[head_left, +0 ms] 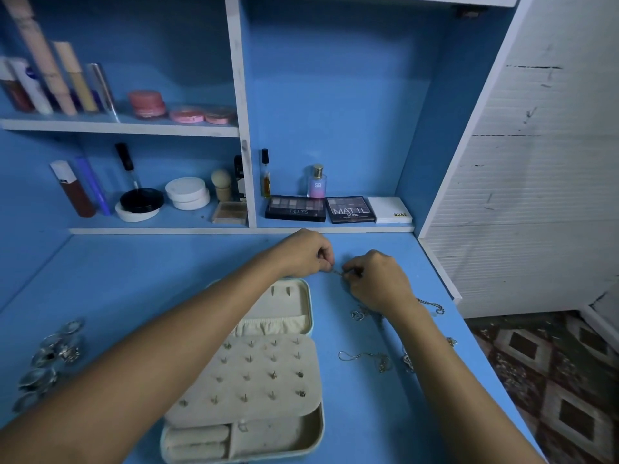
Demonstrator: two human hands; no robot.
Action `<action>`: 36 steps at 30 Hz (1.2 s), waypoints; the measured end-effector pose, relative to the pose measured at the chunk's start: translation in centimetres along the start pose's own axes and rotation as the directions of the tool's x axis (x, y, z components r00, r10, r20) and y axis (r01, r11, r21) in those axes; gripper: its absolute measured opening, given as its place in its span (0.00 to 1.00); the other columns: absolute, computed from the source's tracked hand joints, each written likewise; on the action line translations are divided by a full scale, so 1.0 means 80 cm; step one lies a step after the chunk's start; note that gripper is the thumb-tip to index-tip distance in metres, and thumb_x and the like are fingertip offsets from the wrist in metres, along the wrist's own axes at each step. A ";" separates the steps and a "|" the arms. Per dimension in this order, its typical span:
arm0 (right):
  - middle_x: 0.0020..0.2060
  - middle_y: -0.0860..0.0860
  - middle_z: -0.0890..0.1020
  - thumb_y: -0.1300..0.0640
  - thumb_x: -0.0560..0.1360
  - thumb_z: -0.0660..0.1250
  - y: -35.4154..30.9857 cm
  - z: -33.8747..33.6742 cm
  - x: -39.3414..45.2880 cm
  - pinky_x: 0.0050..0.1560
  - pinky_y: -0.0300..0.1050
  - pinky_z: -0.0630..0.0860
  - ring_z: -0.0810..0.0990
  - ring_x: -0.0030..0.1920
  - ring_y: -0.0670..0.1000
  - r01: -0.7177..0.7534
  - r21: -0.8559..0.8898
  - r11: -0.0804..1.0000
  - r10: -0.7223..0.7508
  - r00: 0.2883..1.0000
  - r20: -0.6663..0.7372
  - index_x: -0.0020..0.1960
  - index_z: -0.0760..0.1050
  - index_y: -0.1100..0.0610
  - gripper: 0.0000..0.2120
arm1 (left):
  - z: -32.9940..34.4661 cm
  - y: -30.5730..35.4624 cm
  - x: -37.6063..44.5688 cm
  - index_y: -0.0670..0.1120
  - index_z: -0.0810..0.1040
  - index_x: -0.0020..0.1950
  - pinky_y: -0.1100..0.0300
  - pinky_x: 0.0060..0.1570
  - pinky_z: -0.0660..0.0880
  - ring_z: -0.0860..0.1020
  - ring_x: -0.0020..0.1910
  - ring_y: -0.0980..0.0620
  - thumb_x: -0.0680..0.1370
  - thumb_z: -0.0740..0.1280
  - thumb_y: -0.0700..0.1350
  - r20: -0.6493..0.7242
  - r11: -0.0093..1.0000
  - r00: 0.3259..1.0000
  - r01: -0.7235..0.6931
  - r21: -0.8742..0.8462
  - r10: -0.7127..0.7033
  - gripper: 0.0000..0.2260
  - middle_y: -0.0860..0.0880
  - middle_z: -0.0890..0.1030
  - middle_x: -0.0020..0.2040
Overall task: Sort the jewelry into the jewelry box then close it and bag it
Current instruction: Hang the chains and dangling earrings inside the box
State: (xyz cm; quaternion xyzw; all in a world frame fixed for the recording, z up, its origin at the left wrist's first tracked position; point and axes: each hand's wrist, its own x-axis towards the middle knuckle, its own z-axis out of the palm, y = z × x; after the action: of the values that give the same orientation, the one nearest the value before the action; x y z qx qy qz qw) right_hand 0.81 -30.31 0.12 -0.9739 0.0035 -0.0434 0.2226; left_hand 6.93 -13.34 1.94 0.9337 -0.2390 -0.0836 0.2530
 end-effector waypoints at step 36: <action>0.37 0.46 0.79 0.57 0.79 0.68 -0.052 -0.042 -0.014 0.38 0.43 0.69 0.74 0.36 0.50 0.164 0.257 0.952 -0.076 0.945 -0.319 0.50 0.85 0.54 0.06 | -0.074 0.036 -0.056 0.51 0.78 0.45 0.65 0.51 0.76 0.81 0.47 0.59 0.79 0.70 0.44 -0.225 0.963 0.969 -0.154 -0.221 0.103 0.04 0.55 0.83 0.47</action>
State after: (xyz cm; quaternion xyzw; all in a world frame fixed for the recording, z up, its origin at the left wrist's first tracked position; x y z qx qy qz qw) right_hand -0.61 -28.00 4.83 -0.9124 -0.0282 -0.2072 0.3518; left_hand 3.51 -10.79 8.68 0.8827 -0.2597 0.0048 0.3916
